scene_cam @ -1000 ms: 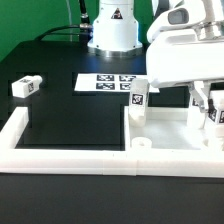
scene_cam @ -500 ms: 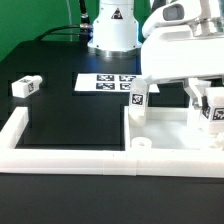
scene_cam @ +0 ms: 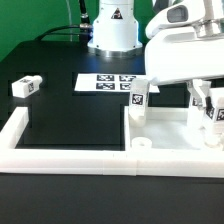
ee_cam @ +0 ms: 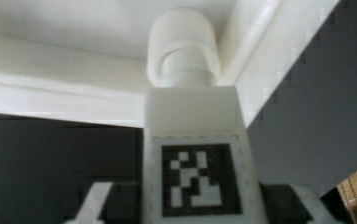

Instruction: Assemble square table

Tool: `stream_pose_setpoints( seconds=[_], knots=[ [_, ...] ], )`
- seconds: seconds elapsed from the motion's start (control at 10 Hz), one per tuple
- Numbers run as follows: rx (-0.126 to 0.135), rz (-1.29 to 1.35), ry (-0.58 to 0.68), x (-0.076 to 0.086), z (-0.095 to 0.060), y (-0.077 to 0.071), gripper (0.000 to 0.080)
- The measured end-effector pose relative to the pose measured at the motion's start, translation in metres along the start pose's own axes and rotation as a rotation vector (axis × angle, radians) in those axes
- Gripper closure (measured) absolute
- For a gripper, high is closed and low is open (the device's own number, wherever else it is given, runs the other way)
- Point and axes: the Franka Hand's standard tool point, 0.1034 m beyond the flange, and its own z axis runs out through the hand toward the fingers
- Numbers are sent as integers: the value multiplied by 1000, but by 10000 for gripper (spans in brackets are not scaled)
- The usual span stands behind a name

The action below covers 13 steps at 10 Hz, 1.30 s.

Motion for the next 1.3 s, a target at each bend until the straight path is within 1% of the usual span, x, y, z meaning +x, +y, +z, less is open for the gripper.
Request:
stream_pose_setpoints(
  seconds=[0.1, 0.3, 0.7, 1.1, 1.2, 1.3],
  knots=[
    [1, -1, 0, 0, 0, -1, 509],
    [-4, -1, 6, -3, 5, 3, 509],
    [0, 0, -8, -10, 15, 1, 509],
    [-7, -1, 22, -7, 18, 4, 509],
    [-7, -1, 22, -7, 18, 4, 289],
    [-7, -1, 22, -7, 18, 4, 289]
  ],
)
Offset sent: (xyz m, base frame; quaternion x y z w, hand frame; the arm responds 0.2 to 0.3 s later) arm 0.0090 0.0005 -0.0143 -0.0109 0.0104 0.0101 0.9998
